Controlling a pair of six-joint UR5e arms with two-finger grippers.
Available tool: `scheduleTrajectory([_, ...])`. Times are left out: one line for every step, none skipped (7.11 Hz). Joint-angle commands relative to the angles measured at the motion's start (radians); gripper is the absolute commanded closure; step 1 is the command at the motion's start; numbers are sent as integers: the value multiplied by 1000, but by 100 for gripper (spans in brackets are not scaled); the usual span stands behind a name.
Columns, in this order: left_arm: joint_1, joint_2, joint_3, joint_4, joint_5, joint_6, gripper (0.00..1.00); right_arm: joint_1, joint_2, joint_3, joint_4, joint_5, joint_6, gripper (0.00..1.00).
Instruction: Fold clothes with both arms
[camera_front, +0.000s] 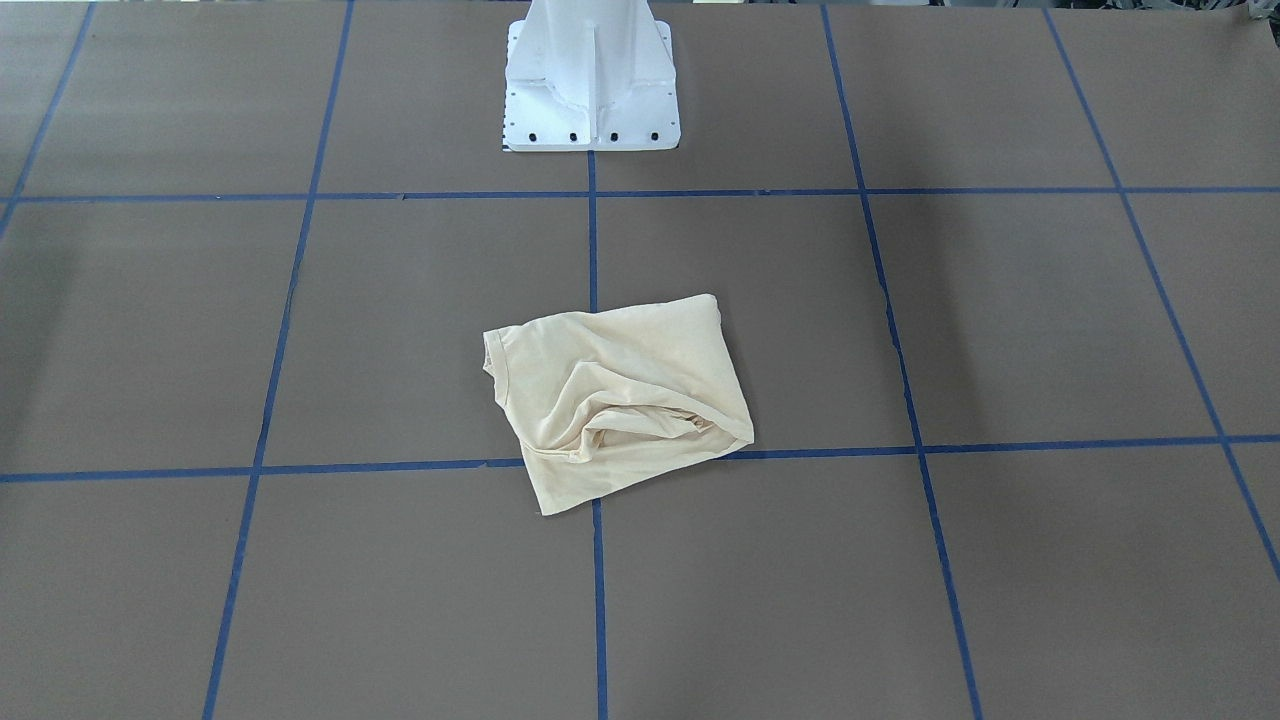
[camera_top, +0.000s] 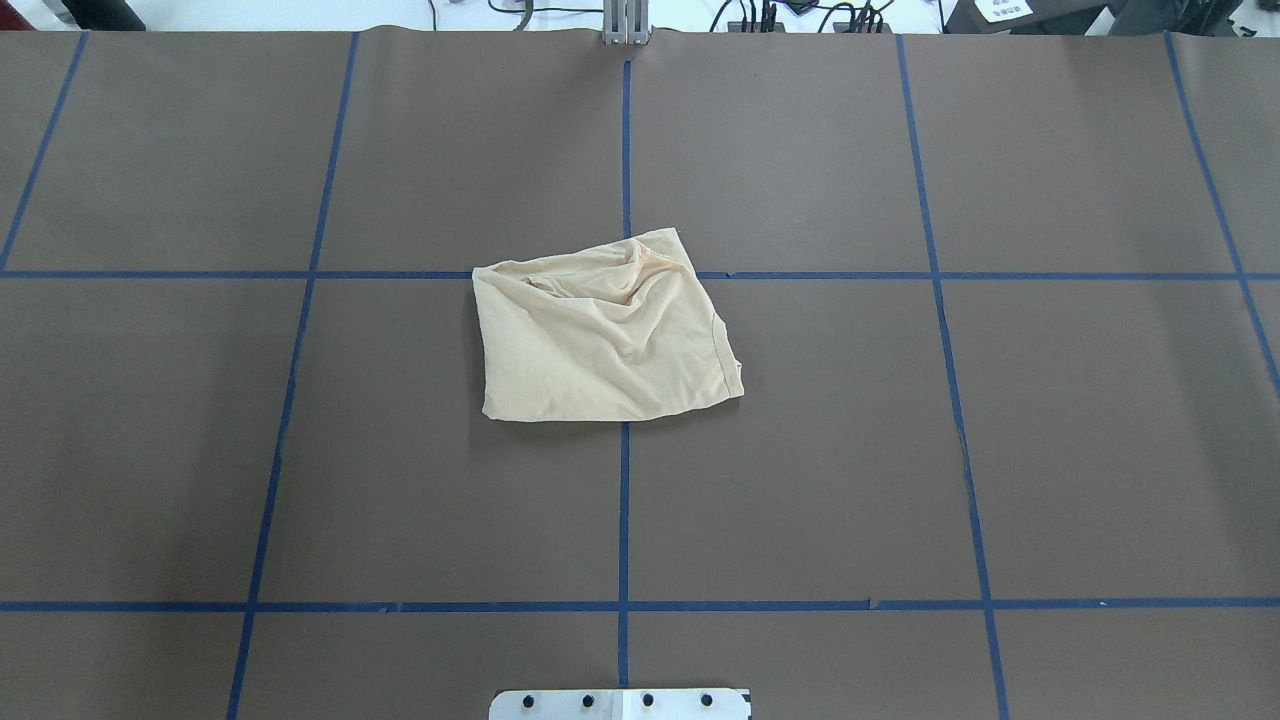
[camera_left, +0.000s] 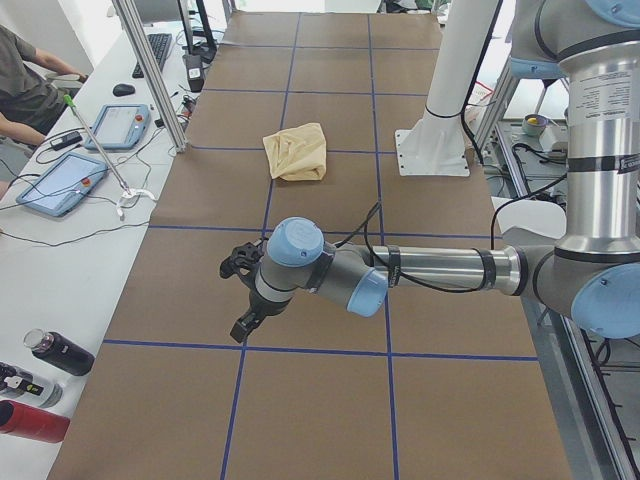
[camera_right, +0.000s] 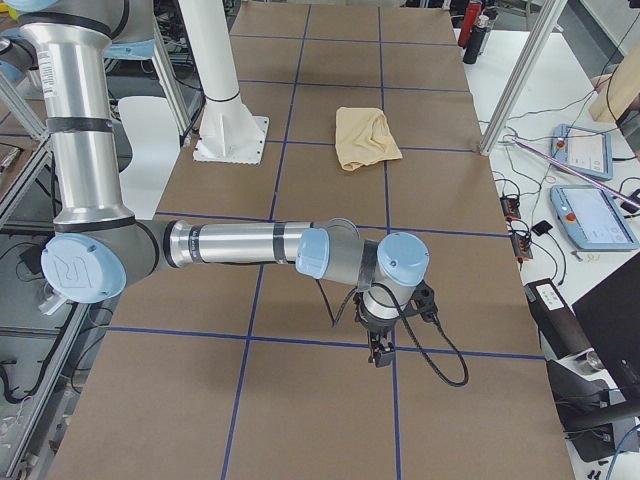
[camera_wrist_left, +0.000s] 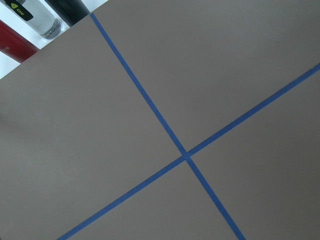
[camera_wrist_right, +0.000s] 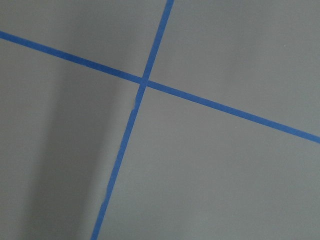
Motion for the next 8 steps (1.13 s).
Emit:
scheduleTrajectory([0, -20, -1, 8, 0, -9, 0, -1, -18, 44, 6, -4, 12, 0])
scheduleTrajectory([1, -11, -3, 8, -6, -6, 0, -1, -23, 34, 7, 10, 14, 0])
scheduleTrajectory([1, -12, 3, 8, -8, -7, 0, 1, -30, 44, 6, 60, 15, 0])
scheduleTrajectory([4, -17, 3, 10, -11, -35, 0, -1, -41, 32, 6, 102, 17, 0])
scheduleTrajectory([4, -14, 5, 11, -64, -140, 0, 1, -44, 49, 7, 116, 18, 0])
scheduleTrajectory([7, -11, 11, 11, -75, -180, 0, -1, -44, 49, 7, 116, 29, 0])
scheduleTrajectory([7, 18, 14, 2, -75, -181, 0, -1, -40, 52, 9, 118, 79, 0])
scheduleTrajectory([7, 27, 10, -4, -78, -184, 0, -5, -41, 50, 10, 111, 174, 0])
